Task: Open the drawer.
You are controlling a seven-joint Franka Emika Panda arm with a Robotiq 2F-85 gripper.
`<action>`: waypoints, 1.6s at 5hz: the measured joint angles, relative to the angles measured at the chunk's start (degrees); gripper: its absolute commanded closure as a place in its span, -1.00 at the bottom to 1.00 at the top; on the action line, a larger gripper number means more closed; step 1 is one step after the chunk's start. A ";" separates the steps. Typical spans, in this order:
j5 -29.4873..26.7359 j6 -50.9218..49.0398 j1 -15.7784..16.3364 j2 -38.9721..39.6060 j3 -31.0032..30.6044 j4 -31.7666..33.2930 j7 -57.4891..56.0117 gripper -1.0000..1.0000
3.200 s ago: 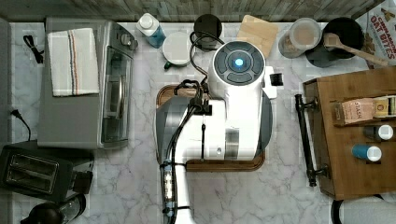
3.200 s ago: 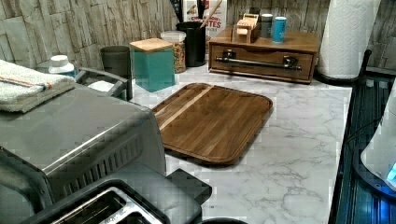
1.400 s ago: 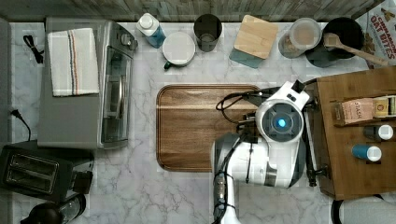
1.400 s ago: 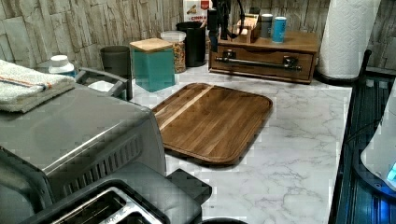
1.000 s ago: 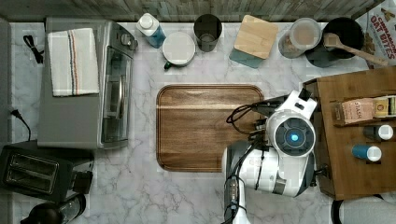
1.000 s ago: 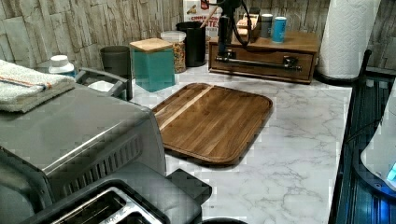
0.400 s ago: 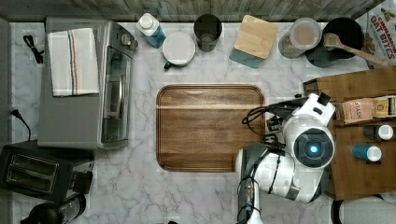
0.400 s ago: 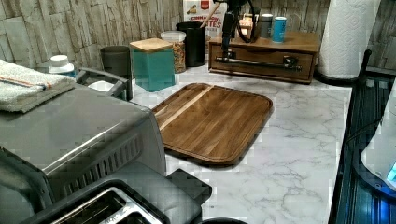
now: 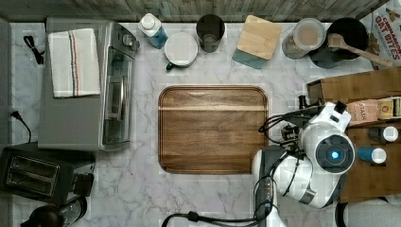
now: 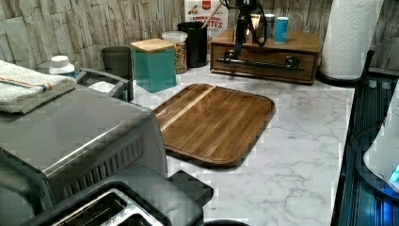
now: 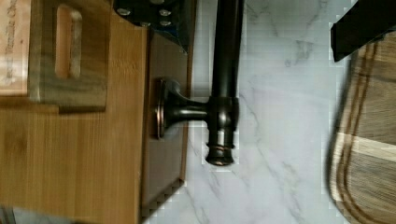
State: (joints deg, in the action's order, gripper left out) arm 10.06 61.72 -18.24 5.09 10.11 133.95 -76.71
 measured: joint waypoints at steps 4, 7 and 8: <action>-1.06 12.31 -0.46 5.43 1.43 4.14 2.91 -1.00; 1.64 6.43 -0.34 10.45 2.76 3.69 5.37 -1.00; 1.76 2.35 -0.11 9.86 2.80 3.36 8.45 -1.00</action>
State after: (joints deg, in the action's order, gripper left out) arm 11.81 64.07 -18.35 14.95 12.90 137.31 -68.26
